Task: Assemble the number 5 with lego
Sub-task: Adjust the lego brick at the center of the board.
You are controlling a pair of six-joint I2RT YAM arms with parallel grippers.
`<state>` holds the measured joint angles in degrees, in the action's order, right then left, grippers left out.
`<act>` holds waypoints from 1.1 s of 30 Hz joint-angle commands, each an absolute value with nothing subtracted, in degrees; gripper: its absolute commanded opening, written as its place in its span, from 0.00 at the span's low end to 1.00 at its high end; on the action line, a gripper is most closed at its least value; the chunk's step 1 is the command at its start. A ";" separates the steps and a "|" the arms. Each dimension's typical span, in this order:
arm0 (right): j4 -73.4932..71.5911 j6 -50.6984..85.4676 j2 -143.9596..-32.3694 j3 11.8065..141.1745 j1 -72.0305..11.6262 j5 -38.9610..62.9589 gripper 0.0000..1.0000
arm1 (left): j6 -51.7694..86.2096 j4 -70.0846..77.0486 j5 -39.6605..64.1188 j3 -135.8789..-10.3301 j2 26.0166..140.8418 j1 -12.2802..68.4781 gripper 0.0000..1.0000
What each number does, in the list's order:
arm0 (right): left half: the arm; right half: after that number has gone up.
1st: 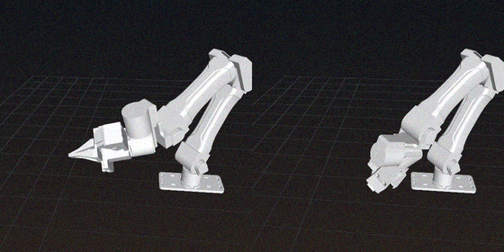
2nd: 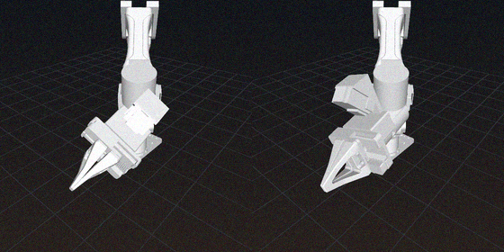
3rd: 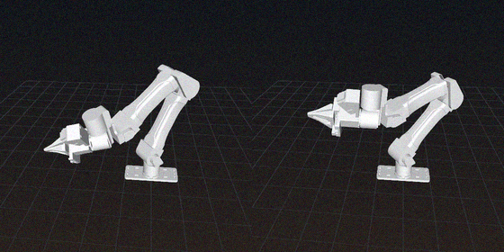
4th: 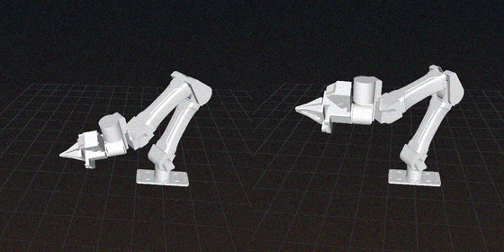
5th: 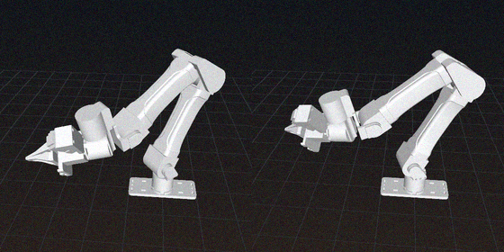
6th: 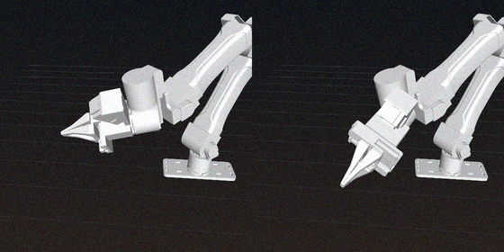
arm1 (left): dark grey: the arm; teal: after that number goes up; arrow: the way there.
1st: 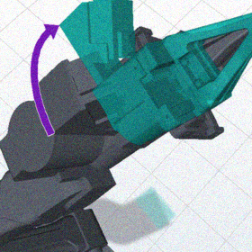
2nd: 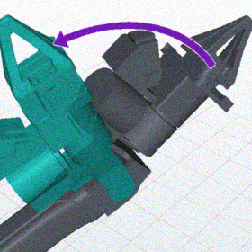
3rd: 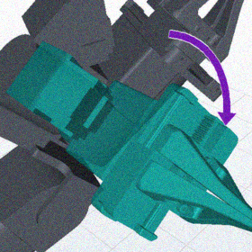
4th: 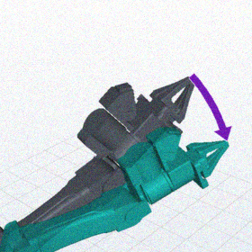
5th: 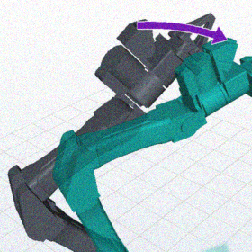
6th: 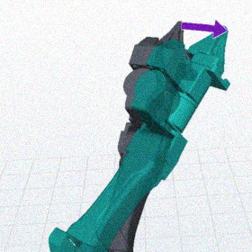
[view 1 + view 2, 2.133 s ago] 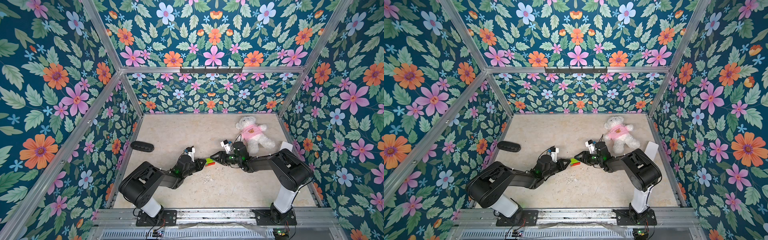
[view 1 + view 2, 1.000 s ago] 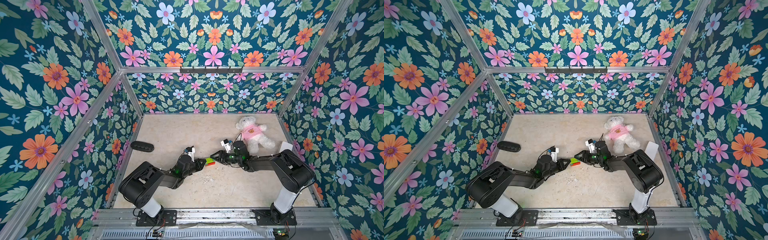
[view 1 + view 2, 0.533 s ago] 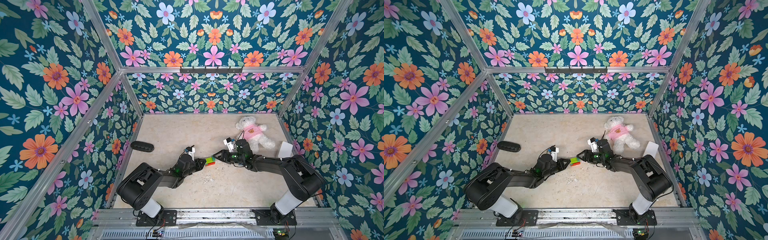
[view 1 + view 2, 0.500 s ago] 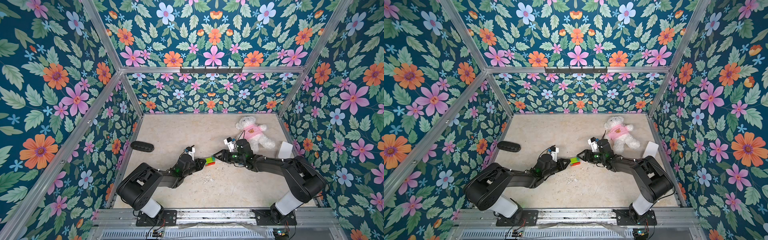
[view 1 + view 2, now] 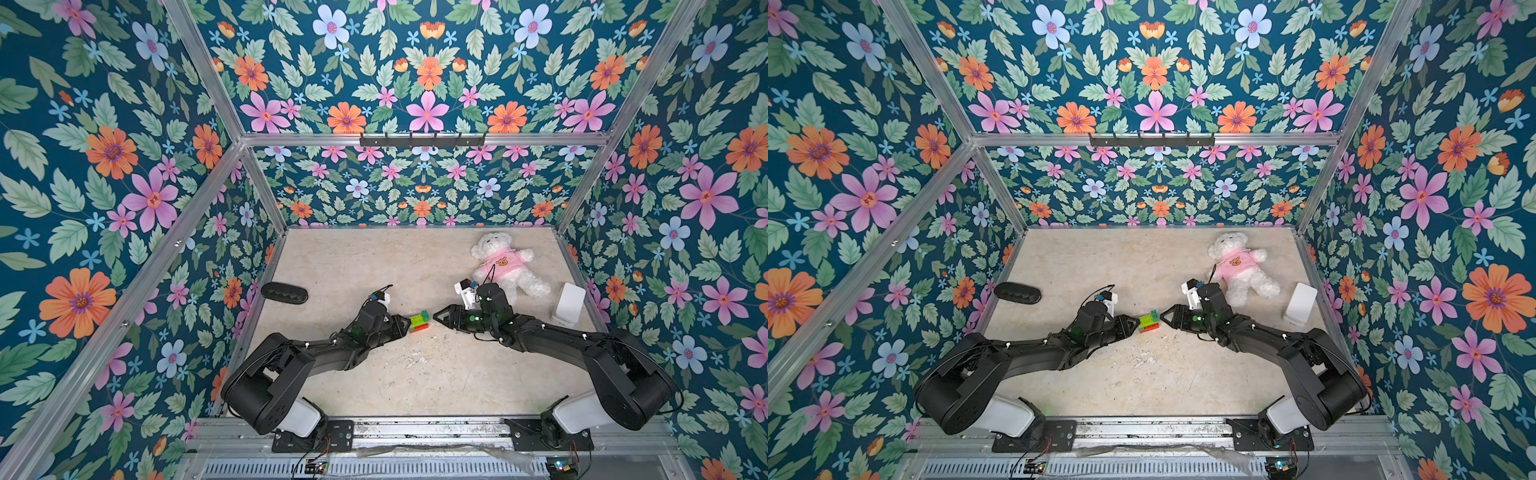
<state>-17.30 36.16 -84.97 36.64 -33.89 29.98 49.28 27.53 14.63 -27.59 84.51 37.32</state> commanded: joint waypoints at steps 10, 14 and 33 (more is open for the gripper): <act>-21.49 40.84 -85.00 33.42 -39.23 26.57 0.53 | 45.47 22.53 13.40 -31.58 82.47 35.84 0.43; -26.49 44.46 -85.37 30.82 -40.14 23.24 0.46 | 45.21 25.98 16.03 -32.07 84.56 33.51 0.39; -42.07 52.72 -103.46 33.94 -42.24 19.01 0.17 | 47.44 36.60 23.03 -32.56 98.61 30.85 0.22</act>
<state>-39.68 51.51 -102.50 33.26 -42.26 20.95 46.65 33.28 22.09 -33.34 98.43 30.89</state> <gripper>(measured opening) 0.175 0.221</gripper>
